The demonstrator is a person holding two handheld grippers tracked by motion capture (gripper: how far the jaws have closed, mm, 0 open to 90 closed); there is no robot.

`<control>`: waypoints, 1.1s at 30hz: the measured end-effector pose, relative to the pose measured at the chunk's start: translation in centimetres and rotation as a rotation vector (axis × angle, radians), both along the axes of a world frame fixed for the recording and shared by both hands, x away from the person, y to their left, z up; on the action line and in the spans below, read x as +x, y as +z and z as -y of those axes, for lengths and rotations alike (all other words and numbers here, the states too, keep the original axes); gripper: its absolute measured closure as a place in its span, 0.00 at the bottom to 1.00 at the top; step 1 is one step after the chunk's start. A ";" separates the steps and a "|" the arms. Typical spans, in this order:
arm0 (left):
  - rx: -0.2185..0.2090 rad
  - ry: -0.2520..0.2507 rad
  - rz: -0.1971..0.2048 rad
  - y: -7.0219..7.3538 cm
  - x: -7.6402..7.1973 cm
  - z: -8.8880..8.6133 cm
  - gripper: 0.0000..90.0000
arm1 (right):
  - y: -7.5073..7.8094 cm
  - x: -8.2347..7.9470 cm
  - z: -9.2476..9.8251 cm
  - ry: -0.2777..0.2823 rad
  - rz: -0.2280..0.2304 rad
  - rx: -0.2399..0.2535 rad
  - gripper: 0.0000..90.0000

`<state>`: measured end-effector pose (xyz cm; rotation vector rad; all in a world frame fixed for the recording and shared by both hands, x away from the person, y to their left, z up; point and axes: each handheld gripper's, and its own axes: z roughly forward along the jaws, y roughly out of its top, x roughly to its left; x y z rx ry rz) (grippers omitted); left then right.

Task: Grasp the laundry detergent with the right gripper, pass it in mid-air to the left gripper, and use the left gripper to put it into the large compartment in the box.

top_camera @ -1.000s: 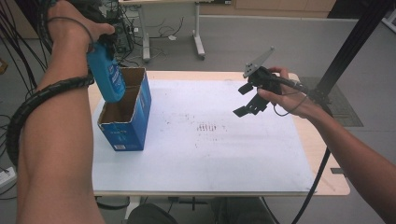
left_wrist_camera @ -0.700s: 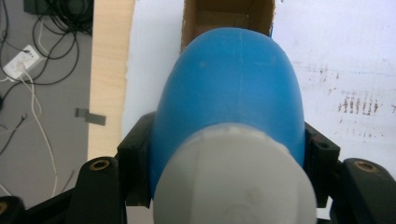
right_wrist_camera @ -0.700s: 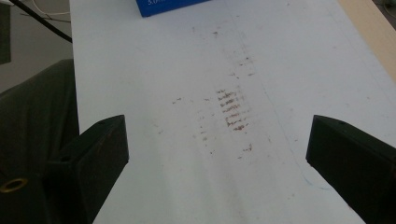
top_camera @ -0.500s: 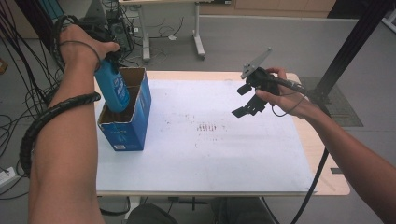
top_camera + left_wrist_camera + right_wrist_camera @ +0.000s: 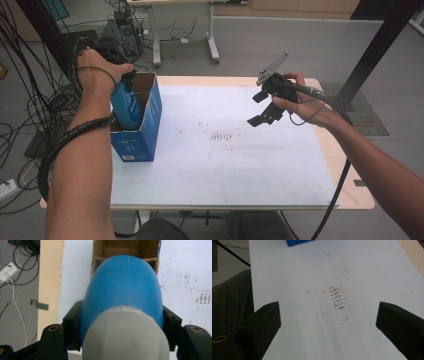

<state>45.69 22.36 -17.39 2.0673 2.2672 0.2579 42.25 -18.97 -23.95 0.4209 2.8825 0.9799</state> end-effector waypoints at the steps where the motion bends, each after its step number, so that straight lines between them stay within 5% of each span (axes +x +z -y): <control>1: 0.000 0.000 -0.003 -0.3 0.0 0.0 0.41 | -0.1 0.0 0.0 -0.002 -0.001 -0.001 0.06; 33: -0.017 -0.023 -0.024 -7.2 0.2 0.7 0.41 | -1.3 0.2 0.0 0.000 -0.023 -0.003 0.07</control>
